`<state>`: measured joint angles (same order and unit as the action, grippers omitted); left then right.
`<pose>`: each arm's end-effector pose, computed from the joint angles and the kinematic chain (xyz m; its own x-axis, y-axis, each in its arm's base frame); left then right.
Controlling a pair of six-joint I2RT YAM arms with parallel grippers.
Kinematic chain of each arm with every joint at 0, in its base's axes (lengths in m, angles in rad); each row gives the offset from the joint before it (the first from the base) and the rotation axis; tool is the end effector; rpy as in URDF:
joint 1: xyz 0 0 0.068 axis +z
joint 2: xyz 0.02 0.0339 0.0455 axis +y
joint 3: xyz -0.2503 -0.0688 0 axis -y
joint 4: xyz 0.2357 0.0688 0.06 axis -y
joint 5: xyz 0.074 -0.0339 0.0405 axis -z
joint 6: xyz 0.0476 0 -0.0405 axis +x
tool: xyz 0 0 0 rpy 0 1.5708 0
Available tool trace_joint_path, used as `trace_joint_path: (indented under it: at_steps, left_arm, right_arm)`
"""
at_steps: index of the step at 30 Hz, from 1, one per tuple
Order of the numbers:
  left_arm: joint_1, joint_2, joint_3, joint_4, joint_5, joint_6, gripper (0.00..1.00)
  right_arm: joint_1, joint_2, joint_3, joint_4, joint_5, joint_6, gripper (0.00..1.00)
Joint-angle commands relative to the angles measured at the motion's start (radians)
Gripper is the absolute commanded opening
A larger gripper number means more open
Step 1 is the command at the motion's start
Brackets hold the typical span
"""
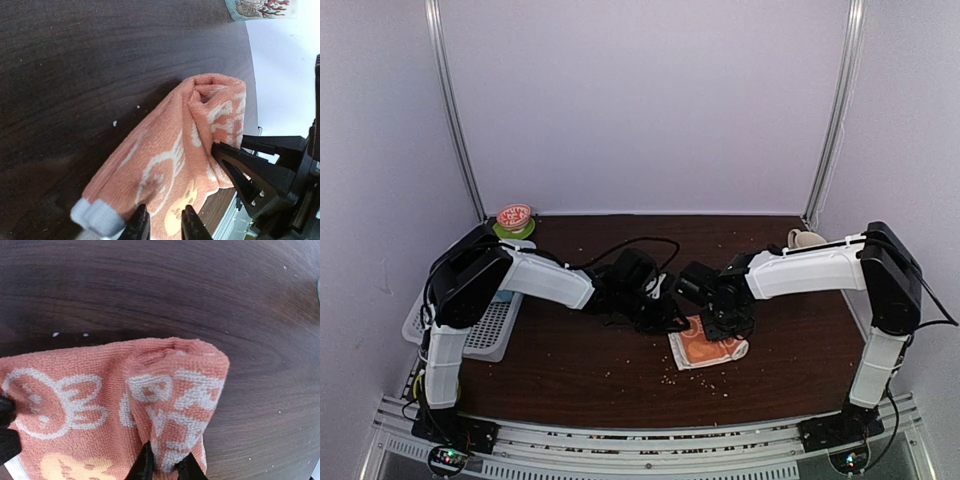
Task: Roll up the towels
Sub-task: Roll the towel at the center of the board.
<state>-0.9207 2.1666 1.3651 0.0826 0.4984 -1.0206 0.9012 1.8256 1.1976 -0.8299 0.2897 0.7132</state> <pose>0.2571 -0.3757 0.1168 -0.9900 0.0650 -0.1251 0.1396 0.5751 -0.8061 0.2109 0.2445 0.1469 -0.9449 -0.1835 -0.2709 -0.1497 0.9786 -0.1410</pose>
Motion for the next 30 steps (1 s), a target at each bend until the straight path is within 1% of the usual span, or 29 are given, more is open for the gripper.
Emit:
trace_joint_path:
  at_steps: [1,7,11,15,23,30]
  left_arm:
    - [0.005,-0.013,-0.007,0.055,0.014,-0.008,0.23]
    - [0.003,-0.006,-0.008,0.052,0.016,-0.007,0.23]
    - [0.002,-0.004,-0.005,0.049,0.017,-0.008,0.23]
    - [0.002,0.001,-0.001,0.045,0.016,-0.007,0.23]
    - [0.0,0.006,0.002,0.04,0.014,-0.008,0.22]
    - [0.0,0.007,0.003,0.025,0.003,-0.003,0.16]
  right_arm:
    - [0.006,-0.035,-0.022,0.073,-0.067,0.009,0.19]
    - [0.006,-0.068,-0.036,0.101,-0.092,0.014,0.36]
    - [0.006,-0.085,-0.04,0.108,-0.099,0.016,0.41]
    - [0.006,-0.107,-0.048,0.125,-0.119,0.016,0.42]
    - [0.007,-0.106,-0.053,0.166,-0.184,0.015,0.42]
    - [0.014,-0.089,-0.05,0.188,-0.226,0.015,0.4]
